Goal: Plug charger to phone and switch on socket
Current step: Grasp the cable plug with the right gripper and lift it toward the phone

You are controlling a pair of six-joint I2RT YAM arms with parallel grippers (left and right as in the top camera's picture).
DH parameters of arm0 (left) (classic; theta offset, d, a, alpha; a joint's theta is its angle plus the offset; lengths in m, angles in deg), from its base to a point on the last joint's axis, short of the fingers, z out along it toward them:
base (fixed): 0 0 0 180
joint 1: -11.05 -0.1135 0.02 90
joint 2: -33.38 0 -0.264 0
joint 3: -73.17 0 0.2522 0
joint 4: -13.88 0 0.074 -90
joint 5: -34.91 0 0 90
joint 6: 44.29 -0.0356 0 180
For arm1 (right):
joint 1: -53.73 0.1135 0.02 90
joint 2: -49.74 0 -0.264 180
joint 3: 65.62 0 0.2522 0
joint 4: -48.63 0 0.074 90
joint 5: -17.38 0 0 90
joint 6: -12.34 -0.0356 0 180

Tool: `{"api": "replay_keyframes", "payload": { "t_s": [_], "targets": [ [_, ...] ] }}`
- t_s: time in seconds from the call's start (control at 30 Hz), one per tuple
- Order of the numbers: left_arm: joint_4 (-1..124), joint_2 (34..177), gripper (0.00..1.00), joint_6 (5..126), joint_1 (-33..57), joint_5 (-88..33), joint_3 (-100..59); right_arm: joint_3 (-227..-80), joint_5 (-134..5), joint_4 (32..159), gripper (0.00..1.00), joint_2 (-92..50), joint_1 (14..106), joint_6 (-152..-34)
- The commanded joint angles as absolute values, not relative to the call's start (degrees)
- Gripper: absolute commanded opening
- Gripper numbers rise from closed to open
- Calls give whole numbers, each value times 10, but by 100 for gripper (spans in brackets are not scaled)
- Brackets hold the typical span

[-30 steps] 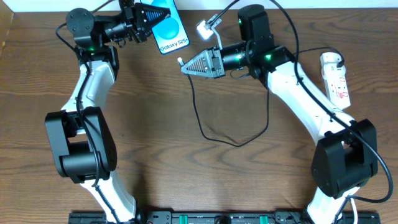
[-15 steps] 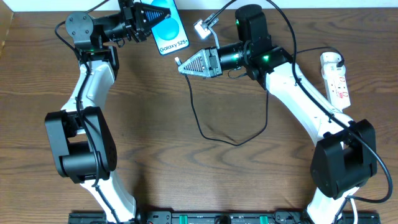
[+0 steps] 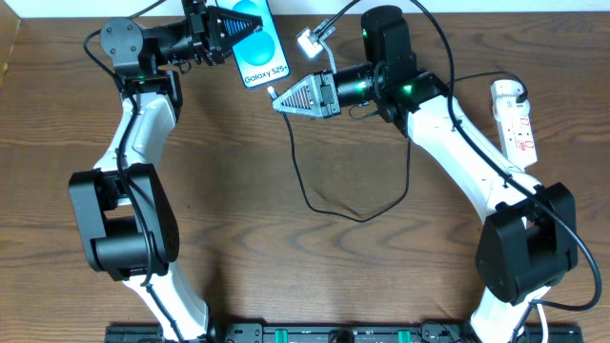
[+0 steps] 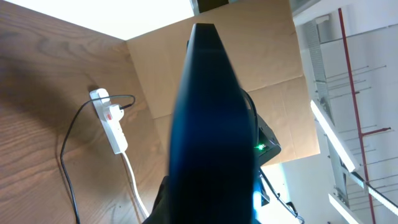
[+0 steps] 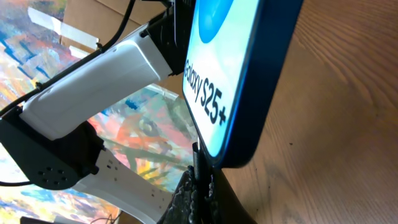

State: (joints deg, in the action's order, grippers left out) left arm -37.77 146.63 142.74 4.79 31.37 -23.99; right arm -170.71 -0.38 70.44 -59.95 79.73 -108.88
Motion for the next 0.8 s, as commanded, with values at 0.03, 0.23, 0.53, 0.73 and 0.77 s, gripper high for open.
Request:
{"api": "replay_keyframes", "payload": {
  "t_s": [0.03, 0.23, 0.53, 0.73, 0.77],
  "targets": [
    [-385, 1449, 7, 1413, 47, 313, -252, -1711, -7, 703, 1, -601, 800, -1094],
    [-385, 1449, 7, 1413, 48, 312, -252, -1711, -24, 702, 1, -601, 800, -1094],
    [-405, 1449, 7, 1406, 47, 221, -252, -1711, -30, 677, 1, -601, 798, -1128],
    [-406, 1449, 7, 1387, 45, 185, -252, -1711, -28, 647, 1, -601, 795, -1155],
    [-406, 1449, 8, 1387, 44, 183, -252, -1711, -26, 646, 1, -601, 794, -1156]
  ]
}}
